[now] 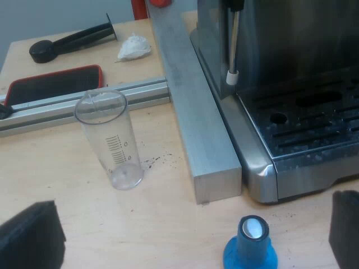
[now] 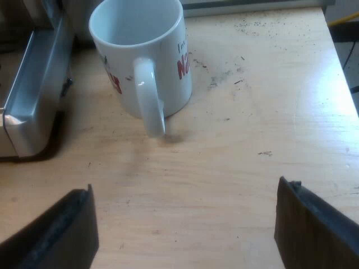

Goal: Grind coffee beans and then tamp

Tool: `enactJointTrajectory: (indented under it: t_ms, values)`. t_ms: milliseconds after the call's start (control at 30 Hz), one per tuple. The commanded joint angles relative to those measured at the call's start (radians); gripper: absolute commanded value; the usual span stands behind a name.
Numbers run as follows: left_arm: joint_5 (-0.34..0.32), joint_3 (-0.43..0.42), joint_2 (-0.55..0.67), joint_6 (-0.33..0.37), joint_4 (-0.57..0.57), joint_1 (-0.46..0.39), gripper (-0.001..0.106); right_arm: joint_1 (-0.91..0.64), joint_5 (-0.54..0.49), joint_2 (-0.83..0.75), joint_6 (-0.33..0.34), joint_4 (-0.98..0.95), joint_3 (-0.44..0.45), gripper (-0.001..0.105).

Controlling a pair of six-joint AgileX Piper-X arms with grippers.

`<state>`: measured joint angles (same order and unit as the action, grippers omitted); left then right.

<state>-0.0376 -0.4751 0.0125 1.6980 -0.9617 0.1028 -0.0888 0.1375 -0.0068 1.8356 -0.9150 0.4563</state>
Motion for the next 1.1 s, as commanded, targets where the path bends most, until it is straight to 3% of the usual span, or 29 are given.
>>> enactJointTrajectory:
  t_ms: [33,133,400,600,800,1000,1100]
  values:
    - [-0.005,-0.001,0.137,0.002,0.018,-0.001,0.098,-0.001,-0.002,-0.037,0.002,0.010,0.007,0.067]
    - [-0.009,-0.001,0.137,0.002,0.018,-0.001,0.098,-0.001,-0.002,-0.037,0.002,0.010,0.007,0.067]
    - [-0.204,-0.001,0.111,0.011,0.015,-0.001,0.098,-0.001,0.003,-0.018,-0.042,-0.014,0.031,0.067]
    - [-0.206,-0.066,-0.005,0.018,-0.037,0.029,0.098,0.014,0.041,0.076,-0.042,-0.077,0.130,0.067]
    - [-0.213,-0.133,-0.127,0.018,-0.020,0.143,0.098,0.113,0.048,0.197,0.004,-0.154,0.262,0.065]
    - [-0.303,-0.153,-0.233,0.016,0.036,0.232,0.098,0.245,0.068,0.322,0.029,-0.203,0.388,0.065]
    - [-0.387,-0.153,-0.280,0.015,0.084,0.253,0.098,0.307,0.080,0.375,0.028,-0.216,0.431,0.065]
